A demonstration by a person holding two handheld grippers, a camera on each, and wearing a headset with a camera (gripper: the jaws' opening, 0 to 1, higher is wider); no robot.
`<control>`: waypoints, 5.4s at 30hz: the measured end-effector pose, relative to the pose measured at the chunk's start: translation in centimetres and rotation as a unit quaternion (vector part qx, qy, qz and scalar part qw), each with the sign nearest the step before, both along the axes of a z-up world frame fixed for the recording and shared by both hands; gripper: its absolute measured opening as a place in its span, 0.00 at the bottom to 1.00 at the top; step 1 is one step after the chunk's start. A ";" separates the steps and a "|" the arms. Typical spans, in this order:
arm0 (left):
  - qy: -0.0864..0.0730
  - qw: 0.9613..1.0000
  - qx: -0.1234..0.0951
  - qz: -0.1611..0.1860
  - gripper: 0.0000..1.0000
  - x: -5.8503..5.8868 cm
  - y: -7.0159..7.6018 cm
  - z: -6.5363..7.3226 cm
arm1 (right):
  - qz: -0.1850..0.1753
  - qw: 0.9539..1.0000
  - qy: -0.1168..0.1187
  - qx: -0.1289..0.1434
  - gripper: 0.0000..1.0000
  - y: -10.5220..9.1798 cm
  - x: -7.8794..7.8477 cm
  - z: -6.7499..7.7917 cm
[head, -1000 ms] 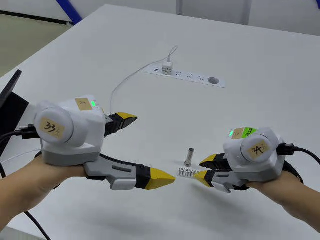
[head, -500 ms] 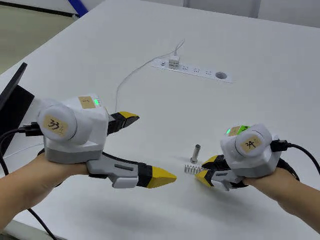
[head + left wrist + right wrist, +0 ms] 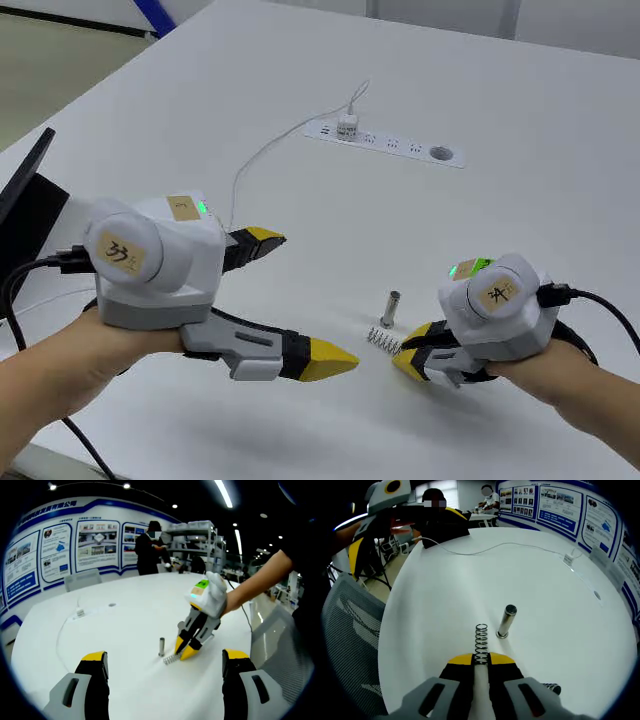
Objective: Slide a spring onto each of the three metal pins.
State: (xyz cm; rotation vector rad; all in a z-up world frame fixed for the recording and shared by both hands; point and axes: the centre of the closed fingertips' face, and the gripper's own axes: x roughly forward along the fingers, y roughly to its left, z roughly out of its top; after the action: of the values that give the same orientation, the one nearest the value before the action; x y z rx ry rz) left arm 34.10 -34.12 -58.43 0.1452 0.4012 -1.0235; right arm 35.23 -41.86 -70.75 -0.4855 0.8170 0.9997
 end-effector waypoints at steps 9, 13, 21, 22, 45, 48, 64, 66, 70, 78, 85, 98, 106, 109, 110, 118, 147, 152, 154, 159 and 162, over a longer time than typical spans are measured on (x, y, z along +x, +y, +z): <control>0.002 1.000 0.009 -0.016 0.95 -0.8 -0.5 -0.3 | 0.028 0.999 -0.017 0.010 0.10 0.1 -0.9 2.3; 0.003 1.000 0.009 -0.025 0.93 -1.0 -1.1 -0.2 | 0.048 0.998 -0.032 0.006 0.10 0.1 -1.3 3.5; 0.003 0.998 0.003 -0.064 0.86 -2.1 -2.9 0.2 | 0.094 0.994 -0.061 0.016 0.10 0.4 -3.2 6.6; 0.002 0.998 0.002 -0.068 0.84 -2.3 -3.0 0.3 | 0.101 0.993 -0.066 0.015 0.10 0.5 -3.3 7.0; 0.005 0.990 0.011 -0.142 0.41 -5.2 -5.1 0.5 | 0.201 0.971 -0.118 0.056 0.10 2.8 -7.5 12.4; 0.008 0.988 0.010 -0.151 0.31 -5.6 -5.2 0.6 | 0.204 0.970 -0.120 0.059 0.10 2.8 -7.6 12.7; -0.009 0.977 -0.007 -0.214 0.12 -7.5 -5.8 1.7 | 0.225 0.963 -0.122 0.078 0.11 2.8 -8.8 13.8; -0.019 0.977 -0.009 -0.213 0.11 -7.3 -5.8 1.9 | 0.221 0.964 -0.123 0.081 0.11 2.8 -8.7 14.0; -0.028 0.977 -0.012 -0.210 0.10 -7.1 -6.0 2.1 | 0.218 0.964 -0.129 0.081 0.11 2.6 -8.4 14.2; -0.032 0.976 -0.009 -0.215 0.10 -7.3 -6.2 2.0 | 0.204 0.966 -0.131 0.087 0.12 2.4 -8.4 14.2; -0.033 0.977 -0.010 -0.213 0.10 -7.2 -6.0 2.2 | 0.199 0.968 -0.133 0.075 0.12 1.9 -8.1 13.7; -0.021 0.976 -0.021 -0.218 0.10 -7.7 -6.0 2.5 | 0.181 0.970 -0.095 0.130 0.11 2.3 -8.6 14.8; -0.024 0.976 -0.008 -0.215 0.10 -7.3 -5.9 2.1 | 0.162 0.967 -0.084 0.176 0.11 2.7 -8.6 16.5; -0.026 0.976 0.001 -0.216 0.10 -7.4 -5.9 1.7 | 0.152 0.965 -0.083 0.200 0.12 3.1 -8.5 17.3; -0.027 0.976 0.002 -0.215 0.10 -7.4 -5.9 1.7 | 0.153 0.964 -0.084 0.200 0.12 3.2 -8.5 17.4; -0.023 0.978 0.000 -0.209 0.10 -7.2 -5.7 1.7 | 0.142 0.960 -0.078 0.228 0.11 4.0 -8.5 18.2; 0.001 0.985 -0.041 -0.167 0.15 -5.9 -5.8 2.8 | 0.103 0.955 -0.068 0.271 0.11 4.9 -7.4 19.5; -0.003 0.990 -0.038 -0.136 0.30 -4.8 -5.0 2.8 | 0.105 0.954 -0.073 0.272 0.11 5.1 -7.0 20.0; -0.006 0.991 -0.036 -0.127 0.33 -4.4 -4.6 2.7 | 0.106 0.955 -0.079 0.267 0.11 5.1 -6.6 19.9; -0.024 0.995 -0.039 -0.090 0.61 -2.9 -3.2 3.2 | 0.092 0.957 -0.094 0.258 0.11 4.8 -5.1 19.8; -0.027 0.996 -0.041 -0.076 0.63 -2.2 -2.3 3.4 | 0.082 0.961 -0.101 0.244 0.11 4.5 -4.1 19.4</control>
State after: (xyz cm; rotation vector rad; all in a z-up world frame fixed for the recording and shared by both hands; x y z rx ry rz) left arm 31.91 -36.40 -54.98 0.1306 0.3027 -1.1811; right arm 31.15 -37.39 -51.35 -0.2248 0.3301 1.2370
